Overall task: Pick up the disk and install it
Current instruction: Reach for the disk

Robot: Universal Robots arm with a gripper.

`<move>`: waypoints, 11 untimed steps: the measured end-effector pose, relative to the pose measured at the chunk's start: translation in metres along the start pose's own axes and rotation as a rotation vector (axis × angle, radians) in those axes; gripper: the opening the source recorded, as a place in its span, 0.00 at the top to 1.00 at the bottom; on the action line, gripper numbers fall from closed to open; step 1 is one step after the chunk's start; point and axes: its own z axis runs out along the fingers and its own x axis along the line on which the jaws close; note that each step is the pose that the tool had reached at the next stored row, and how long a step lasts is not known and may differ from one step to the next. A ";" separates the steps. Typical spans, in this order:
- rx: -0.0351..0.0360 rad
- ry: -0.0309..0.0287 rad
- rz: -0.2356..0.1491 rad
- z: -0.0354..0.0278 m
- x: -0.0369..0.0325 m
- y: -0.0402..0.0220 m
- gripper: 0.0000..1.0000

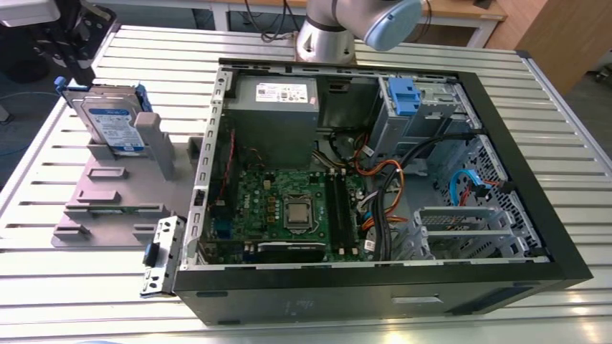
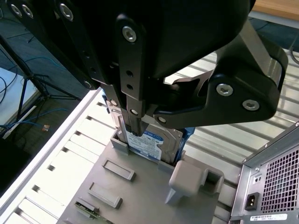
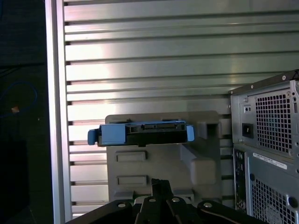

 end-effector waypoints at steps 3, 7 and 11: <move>0.0001 0.0000 0.000 0.0001 0.0009 -0.0001 0.89; 0.0000 0.0000 0.000 0.0002 0.0017 -0.0001 0.89; 0.0000 0.0000 0.000 0.0023 0.0058 -0.0004 0.89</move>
